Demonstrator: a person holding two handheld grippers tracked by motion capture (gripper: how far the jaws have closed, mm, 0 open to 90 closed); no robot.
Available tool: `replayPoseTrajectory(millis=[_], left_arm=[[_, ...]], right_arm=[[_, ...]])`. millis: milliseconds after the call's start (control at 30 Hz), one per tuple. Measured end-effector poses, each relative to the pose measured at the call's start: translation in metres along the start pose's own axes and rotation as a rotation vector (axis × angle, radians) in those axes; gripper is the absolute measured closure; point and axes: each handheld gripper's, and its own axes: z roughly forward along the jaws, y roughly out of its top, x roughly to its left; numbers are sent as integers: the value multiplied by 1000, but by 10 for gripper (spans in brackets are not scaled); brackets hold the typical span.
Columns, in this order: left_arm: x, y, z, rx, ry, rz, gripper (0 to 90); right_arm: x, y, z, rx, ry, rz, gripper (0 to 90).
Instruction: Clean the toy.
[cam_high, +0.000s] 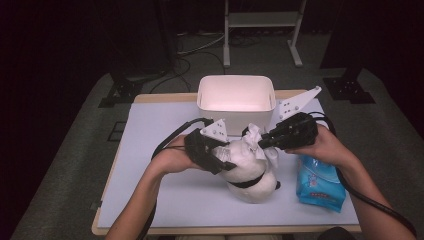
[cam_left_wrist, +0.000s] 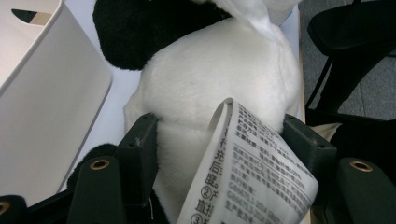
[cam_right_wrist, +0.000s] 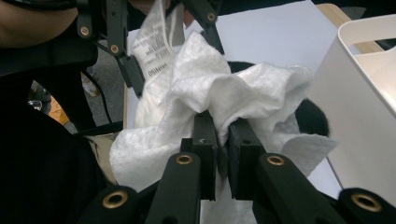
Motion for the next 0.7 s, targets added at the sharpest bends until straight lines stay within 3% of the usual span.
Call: replayPoseTrajectory(millis=[300,700], left_arm=[[-1,0,5,-8,-16,-7,353],[1,-2,5,-50,-43,-34,279]], right_arm=[[5,1,8,52,1,-25,830],[5,-14,5,54,4,-1,843]])
